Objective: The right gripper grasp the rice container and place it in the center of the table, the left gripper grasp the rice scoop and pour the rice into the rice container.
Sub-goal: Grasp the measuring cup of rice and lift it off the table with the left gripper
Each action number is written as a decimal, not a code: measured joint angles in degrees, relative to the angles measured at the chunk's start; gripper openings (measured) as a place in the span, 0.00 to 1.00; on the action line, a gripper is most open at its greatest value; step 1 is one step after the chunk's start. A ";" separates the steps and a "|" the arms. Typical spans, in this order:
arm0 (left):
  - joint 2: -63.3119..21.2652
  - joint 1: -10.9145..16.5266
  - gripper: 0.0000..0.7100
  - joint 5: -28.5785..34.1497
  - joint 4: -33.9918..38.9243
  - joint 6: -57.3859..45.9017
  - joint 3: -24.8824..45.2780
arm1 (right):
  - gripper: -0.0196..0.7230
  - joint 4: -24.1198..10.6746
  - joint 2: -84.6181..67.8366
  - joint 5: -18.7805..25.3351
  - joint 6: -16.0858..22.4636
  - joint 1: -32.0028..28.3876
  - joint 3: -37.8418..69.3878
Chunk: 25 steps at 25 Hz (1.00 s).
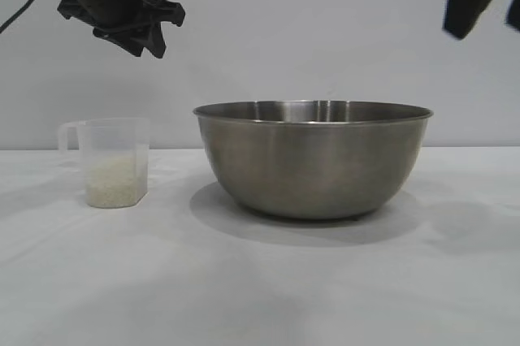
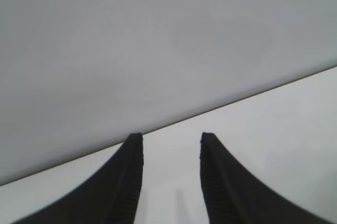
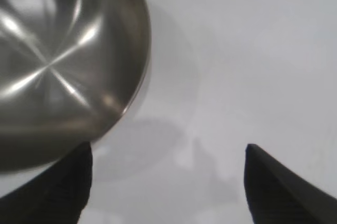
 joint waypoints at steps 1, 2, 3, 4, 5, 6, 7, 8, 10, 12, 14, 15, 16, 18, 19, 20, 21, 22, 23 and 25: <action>0.00 0.00 0.32 0.00 0.00 0.00 0.00 | 0.71 0.53 -3.29 0.00 0.00 0.00 1.99; 0.00 0.00 0.32 0.00 0.00 0.00 0.00 | 0.71 1.04 -6.49 0.27 0.00 0.00 3.89; 0.00 0.00 0.32 0.00 0.00 0.00 0.00 | 0.71 1.69 -9.64 0.73 0.00 0.00 5.73; 0.00 0.00 0.32 0.11 0.00 0.00 0.00 | 0.71 2.25 -12.17 1.52 0.00 0.00 7.12; 0.00 0.00 0.32 0.11 0.00 0.00 0.00 | 0.71 3.00 -15.09 2.59 0.00 0.00 8.61; 0.00 0.00 0.32 0.11 0.00 0.00 0.00 | 0.71 3.71 -17.82 3.95 0.00 0.00 9.81; 0.00 0.00 0.32 0.11 0.00 0.00 0.00 | 0.71 4.39 -19.90 5.33 0.00 0.00 10.55; 0.00 0.00 0.32 0.11 0.00 0.00 0.00 | 0.71 4.96 -22.17 7.03 0.00 0.00 11.12; 0.00 0.00 0.32 0.11 0.12 0.00 0.00 | 0.71 5.78 -25.81 10.06 0.00 0.00 12.09; 0.00 0.00 0.32 0.11 0.47 0.00 0.00 | 0.71 6.01 -28.38 12.77 0.00 0.00 13.33; -0.10 0.00 0.32 0.19 0.62 0.00 0.00 | 0.71 6.11 -30.68 15.22 0.00 0.00 14.82; -0.10 0.00 0.32 0.34 0.72 0.00 0.00 | 0.71 6.24 -32.01 16.37 0.00 0.00 15.59; -0.12 0.00 0.32 0.34 0.72 0.00 0.00 | 0.71 6.68 -33.43 17.32 0.00 0.00 16.42; -0.45 0.00 0.32 0.34 0.85 0.00 0.00 | 0.71 7.96 -36.32 18.57 0.00 0.00 18.19; -0.74 0.00 0.32 0.34 0.85 0.00 0.00 | 0.71 8.59 -38.00 19.04 0.00 0.00 19.20; -0.87 0.00 0.32 0.34 0.98 0.00 0.00 | 0.71 8.97 -39.64 19.59 0.00 0.00 20.16; -1.09 0.00 0.38 0.42 0.98 0.00 0.00 | 0.71 9.25 -41.31 19.87 0.00 0.00 20.82; -1.21 0.00 0.38 0.53 0.98 0.00 0.00 | 0.71 9.26 -42.66 20.00 0.00 0.00 21.03; -1.20 0.00 0.38 0.90 0.98 0.00 0.00 | 0.71 9.36 -44.27 20.10 0.00 0.00 21.17; -1.20 0.00 0.38 1.74 1.10 0.00 0.00 | 0.71 9.38 -47.14 20.21 0.00 0.00 21.25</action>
